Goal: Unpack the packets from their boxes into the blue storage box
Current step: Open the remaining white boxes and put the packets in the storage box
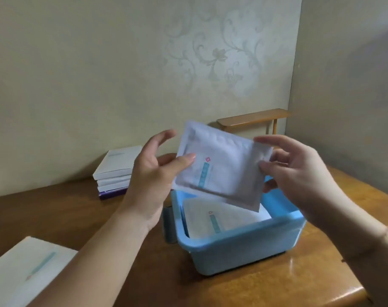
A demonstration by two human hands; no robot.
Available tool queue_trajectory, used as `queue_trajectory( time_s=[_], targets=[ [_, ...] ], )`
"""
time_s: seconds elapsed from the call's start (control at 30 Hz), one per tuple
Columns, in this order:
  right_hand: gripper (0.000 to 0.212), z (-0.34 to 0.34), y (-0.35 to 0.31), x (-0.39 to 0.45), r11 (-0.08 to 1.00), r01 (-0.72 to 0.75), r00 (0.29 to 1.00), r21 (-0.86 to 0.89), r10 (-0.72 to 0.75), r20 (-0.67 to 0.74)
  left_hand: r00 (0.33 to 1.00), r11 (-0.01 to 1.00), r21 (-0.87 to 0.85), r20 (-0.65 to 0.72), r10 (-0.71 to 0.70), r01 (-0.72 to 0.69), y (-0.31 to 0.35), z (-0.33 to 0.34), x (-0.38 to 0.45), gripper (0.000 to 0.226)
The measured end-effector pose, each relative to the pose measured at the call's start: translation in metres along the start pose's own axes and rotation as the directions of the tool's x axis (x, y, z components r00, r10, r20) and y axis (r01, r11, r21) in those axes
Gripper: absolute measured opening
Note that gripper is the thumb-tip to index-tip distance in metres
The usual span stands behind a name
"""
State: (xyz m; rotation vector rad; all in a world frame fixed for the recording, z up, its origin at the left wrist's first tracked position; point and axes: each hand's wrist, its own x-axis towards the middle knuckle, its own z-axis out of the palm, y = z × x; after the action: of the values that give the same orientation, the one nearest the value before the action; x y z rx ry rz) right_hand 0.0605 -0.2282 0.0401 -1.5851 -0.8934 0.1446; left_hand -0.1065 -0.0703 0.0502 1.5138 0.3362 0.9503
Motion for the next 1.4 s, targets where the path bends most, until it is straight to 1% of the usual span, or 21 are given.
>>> queue_trajectory(
  time_s=[0.07, 0.1, 0.17, 0.2, 0.27, 0.37, 0.47, 0.53, 0.6, 0.7, 0.83, 1.07, 1.13, 1.17, 1.2, 1.23, 1.27, 1.3, 1.33, 1.37, 1.4],
  targets=[
    [0.042, -0.004, 0.011, 0.016, 0.986, -0.02, 0.991, -0.165, 0.042, 0.126, 1.0, 0.966, 0.259, 0.01, -0.01, 0.007, -0.007, -0.003, 0.008, 0.051],
    [0.042, -0.004, 0.016, 0.02, 0.972, -0.015, 0.982, -0.233, 0.059, 0.18, 0.999, 0.91, 0.414, 0.037, -0.012, -0.004, -0.011, -0.007, 0.012, 0.045],
    [0.041, -0.001, 0.026, 0.025, 0.938, 0.001, 0.961, -0.347, 0.095, 0.261, 0.995, 0.728, 0.684, 0.101, -0.025, -0.051, -0.017, -0.014, 0.016, 0.032],
    [0.04, 0.001, 0.029, 0.026, 0.921, 0.009, 0.948, -0.389, 0.115, 0.296, 0.992, 0.638, 0.766, 0.122, -0.034, -0.073, -0.02, -0.016, 0.016, 0.027],
    [0.038, 0.003, 0.033, 0.029, 0.896, 0.019, 0.93, -0.445, 0.147, 0.336, 0.987, 0.509, 0.855, 0.147, -0.062, -0.095, -0.023, -0.017, 0.014, 0.023],
    [0.032, 0.004, 0.033, 0.032, 0.859, 0.026, 0.909, -0.511, 0.192, 0.369, 0.982, 0.392, 0.914, 0.16, -0.099, -0.109, -0.025, -0.015, 0.012, 0.028],
    [0.049, 0.005, 0.034, 0.032, 0.786, 0.09, 0.873, -0.612, 0.233, 0.428, 0.961, 0.216, 0.966, 0.189, -0.2, -0.145, -0.021, -0.013, 0.009, 0.036],
    [0.058, 0.007, 0.033, 0.03, 0.754, 0.143, 0.836, -0.641, 0.254, 0.485, 0.935, 0.152, 0.979, 0.18, -0.307, -0.139, -0.017, -0.013, 0.007, 0.047],
    [0.065, 0.008, 0.032, 0.029, 0.724, 0.181, 0.799, -0.666, 0.287, 0.529, 0.897, 0.115, 0.979, 0.201, -0.394, -0.169, -0.013, -0.014, 0.005, 0.055],
    [0.074, 0.008, 0.029, 0.028, 0.705, 0.192, 0.756, -0.682, 0.337, 0.561, 0.83, 0.11, 0.965, 0.261, -0.493, -0.239, -0.008, -0.015, 0.004, 0.068],
    [0.081, 0.009, 0.023, 0.029, 0.7, 0.227, 0.722, -0.678, 0.346, 0.599, 0.783, 0.048, 0.962, 0.246, -0.571, -0.268, -0.004, -0.018, 0.004, 0.084],
    [0.091, 0.013, 0.023, 0.032, 0.7, 0.194, 0.679, -0.687, 0.41, 0.609, 0.766, -0.095, 0.932, 0.226, -0.601, -0.349, -0.003, -0.003, 0.011, 0.066],
    [0.094, 0.012, 0.017, 0.03, 0.686, 0.199, 0.675, -0.7, 0.422, 0.605, 0.773, -0.08, 0.936, 0.234, -0.589, -0.344, -0.003, -0.005, 0.01, 0.075],
    [0.097, 0.011, 0.013, 0.028, 0.677, 0.196, 0.691, -0.709, 0.418, 0.59, 0.781, -0.027, 0.949, 0.243, -0.575, -0.314, -0.003, -0.009, 0.008, 0.084],
    [0.1, 0.009, 0.007, 0.025, 0.673, 0.188, 0.734, -0.716, 0.388, 0.557, 0.798, 0.059, 0.962, 0.256, -0.545, -0.268, -0.002, -0.016, 0.005, 0.092],
    [0.099, 0.008, 0.0, 0.022, 0.68, 0.185, 0.805, -0.709, 0.309, 0.506, 0.83, 0.169, 0.961, 0.274, -0.486, -0.218, -0.001, -0.024, 0.001, 0.097],
    [0.092, 0.007, -0.007, 0.016, 0.702, 0.2, 0.886, -0.684, 0.168, 0.431, 0.87, 0.286, 0.941, 0.289, -0.4, -0.181, -0.001, -0.036, -0.004, 0.095],
    [0.081, 0.008, -0.013, 0.008, 0.738, 0.239, 0.943, -0.631, -0.022, 0.331, 0.908, 0.387, 0.906, 0.297, -0.296, -0.17, -0.002, -0.051, -0.011, 0.087],
    [0.065, 0.011, -0.018, -0.002, 0.782, 0.303, 0.951, -0.544, -0.214, 0.222, 0.94, 0.451, 0.874, 0.29, -0.182, -0.183, -0.004, -0.068, -0.02, 0.075],
    [0.047, 0.018, -0.025, -0.013, 0.822, 0.389, 0.92, -0.415, -0.372, 0.125, 0.96, 0.467, 0.859, 0.272, -0.07, -0.21, -0.008, -0.087, -0.031, 0.061],
    [0.031, 0.027, -0.029, -0.026, 0.839, 0.479, 0.875, -0.257, -0.481, 0.06, 0.968, 0.445, 0.865, 0.249, 0.021, -0.232, -0.012, -0.107, -0.043, 0.051]
  ],
)
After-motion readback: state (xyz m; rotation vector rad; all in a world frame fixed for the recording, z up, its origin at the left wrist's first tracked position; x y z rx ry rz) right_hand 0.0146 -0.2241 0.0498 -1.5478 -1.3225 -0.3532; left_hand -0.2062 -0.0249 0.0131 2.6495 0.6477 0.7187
